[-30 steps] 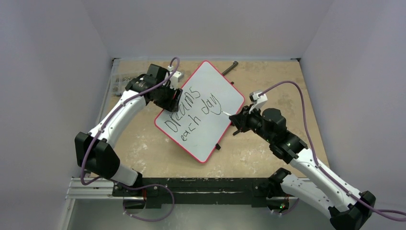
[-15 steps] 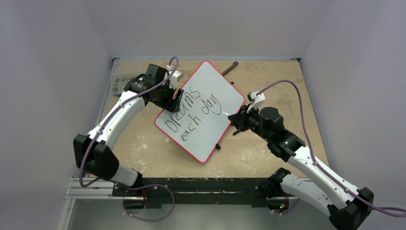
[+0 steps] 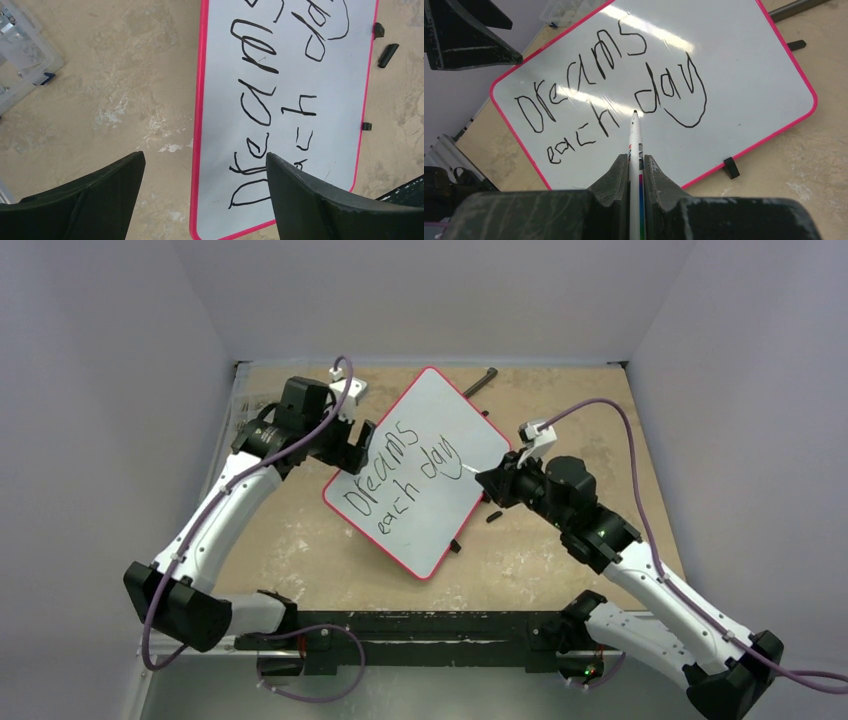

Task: Write a sentence on the whiteboard
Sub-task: Pick up the pen cap from the center of the board.

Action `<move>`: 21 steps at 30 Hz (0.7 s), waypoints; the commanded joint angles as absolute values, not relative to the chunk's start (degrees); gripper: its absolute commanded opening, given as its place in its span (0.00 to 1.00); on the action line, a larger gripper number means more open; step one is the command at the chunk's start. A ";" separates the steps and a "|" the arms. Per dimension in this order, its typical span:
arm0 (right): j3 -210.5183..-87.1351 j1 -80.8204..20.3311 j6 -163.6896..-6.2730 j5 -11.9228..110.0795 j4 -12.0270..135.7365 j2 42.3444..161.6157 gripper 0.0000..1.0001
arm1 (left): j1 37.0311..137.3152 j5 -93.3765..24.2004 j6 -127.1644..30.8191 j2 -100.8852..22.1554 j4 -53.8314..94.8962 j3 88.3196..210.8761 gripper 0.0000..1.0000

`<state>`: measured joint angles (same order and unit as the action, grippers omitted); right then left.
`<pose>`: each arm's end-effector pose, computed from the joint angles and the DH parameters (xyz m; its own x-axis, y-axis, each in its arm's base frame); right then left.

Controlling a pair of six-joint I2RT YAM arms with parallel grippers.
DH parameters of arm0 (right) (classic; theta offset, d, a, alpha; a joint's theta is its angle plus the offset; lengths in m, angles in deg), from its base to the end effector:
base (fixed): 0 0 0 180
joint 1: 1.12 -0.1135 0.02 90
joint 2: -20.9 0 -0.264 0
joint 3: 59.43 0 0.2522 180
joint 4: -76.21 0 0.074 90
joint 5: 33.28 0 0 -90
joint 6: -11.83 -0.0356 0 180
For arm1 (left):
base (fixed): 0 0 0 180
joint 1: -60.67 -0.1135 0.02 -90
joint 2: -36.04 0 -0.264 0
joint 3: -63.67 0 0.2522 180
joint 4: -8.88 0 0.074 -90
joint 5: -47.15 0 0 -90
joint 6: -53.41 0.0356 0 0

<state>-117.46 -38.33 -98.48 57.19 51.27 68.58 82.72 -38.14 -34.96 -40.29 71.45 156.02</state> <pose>0.1566 0.1185 0.3264 -0.3958 0.1352 -0.9083 -0.4916 0.8043 0.3340 0.2541 -0.1061 0.3601 -0.6605 0.2981 -0.6891 0.4455 0.8944 -0.0400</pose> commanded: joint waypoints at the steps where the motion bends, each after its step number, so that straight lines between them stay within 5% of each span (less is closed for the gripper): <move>1: -122.57 -38.56 -97.23 57.79 51.18 68.83 0.00 | 84.71 -40.26 -33.42 -35.14 67.81 154.63 0.90; 12: -132.51 -38.51 -97.09 75.71 49.06 71.89 0.00 | 99.42 -43.87 -38.25 -33.17 68.88 157.69 0.86; 21: -141.71 -38.42 -94.25 86.54 47.88 75.73 0.00 | 114.85 -48.47 -47.08 -46.08 69.22 164.92 0.78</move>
<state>-135.67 -38.35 -96.89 78.37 47.77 73.91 110.15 -45.70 -42.09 -40.12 70.30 159.67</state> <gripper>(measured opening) 0.086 0.795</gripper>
